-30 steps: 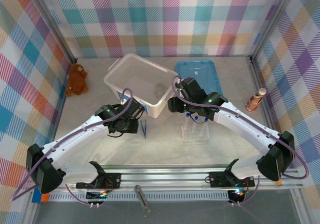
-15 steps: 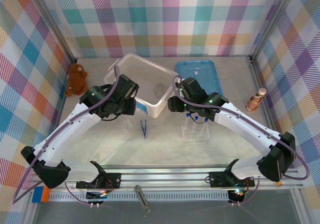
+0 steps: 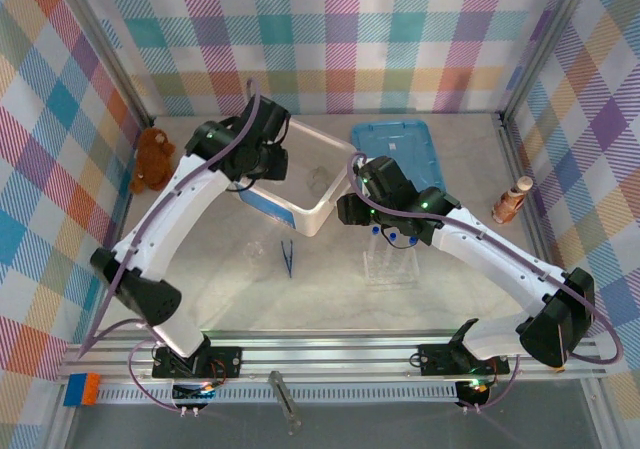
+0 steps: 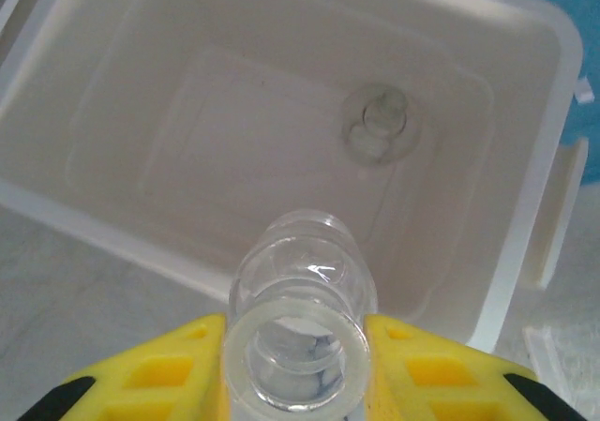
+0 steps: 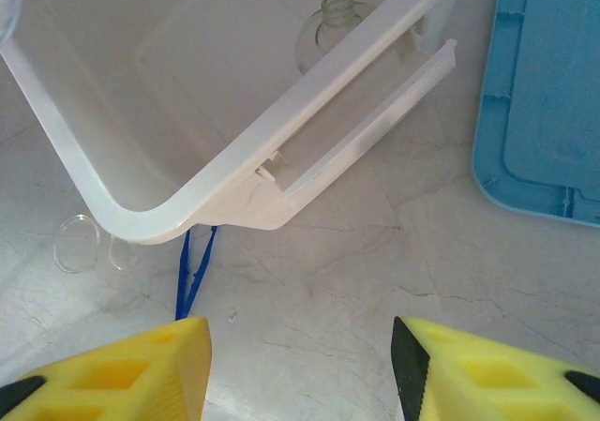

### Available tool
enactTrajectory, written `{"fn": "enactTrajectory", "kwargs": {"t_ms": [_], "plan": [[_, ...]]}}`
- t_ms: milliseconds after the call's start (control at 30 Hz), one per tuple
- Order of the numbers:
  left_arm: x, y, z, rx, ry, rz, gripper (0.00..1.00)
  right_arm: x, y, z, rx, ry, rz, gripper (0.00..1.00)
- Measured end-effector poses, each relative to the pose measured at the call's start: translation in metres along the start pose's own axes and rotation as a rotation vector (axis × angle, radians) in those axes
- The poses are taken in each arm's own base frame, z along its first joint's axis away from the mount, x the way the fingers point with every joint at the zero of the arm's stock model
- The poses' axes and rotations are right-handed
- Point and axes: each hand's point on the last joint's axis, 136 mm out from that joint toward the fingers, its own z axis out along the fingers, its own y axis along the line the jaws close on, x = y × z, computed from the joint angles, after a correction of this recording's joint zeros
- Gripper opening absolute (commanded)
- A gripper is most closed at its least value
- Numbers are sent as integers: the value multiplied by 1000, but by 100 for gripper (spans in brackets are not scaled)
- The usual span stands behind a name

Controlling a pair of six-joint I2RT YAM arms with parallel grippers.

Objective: Organize the chemistry lab equipment

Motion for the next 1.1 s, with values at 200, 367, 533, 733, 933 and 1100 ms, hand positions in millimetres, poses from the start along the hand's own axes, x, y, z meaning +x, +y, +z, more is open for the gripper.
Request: {"fn": "enactTrajectory", "kwargs": {"t_ms": [200, 367, 533, 733, 933, 1100], "plan": [[-24, 4, 44, -3, 28, -17, 33, 0, 0, 0, 0, 0, 0, 54], [-27, 7, 87, -2, 79, -35, 33, 0, -1, -2, 0, -2, 1, 54], [-26, 6, 124, 11, 130, -50, 33, -1, -1, -4, -2, -6, 2, 54], [-28, 1, 166, 31, 167, -58, 32, 0, -1, -5, 1, -2, 3, 54], [-17, -4, 203, 42, 227, -51, 32, 1, -2, -5, 1, 0, 3, 54], [-10, -4, 221, 41, 257, -50, 32, 1, -2, -5, 2, 1, 4, 54]]}}
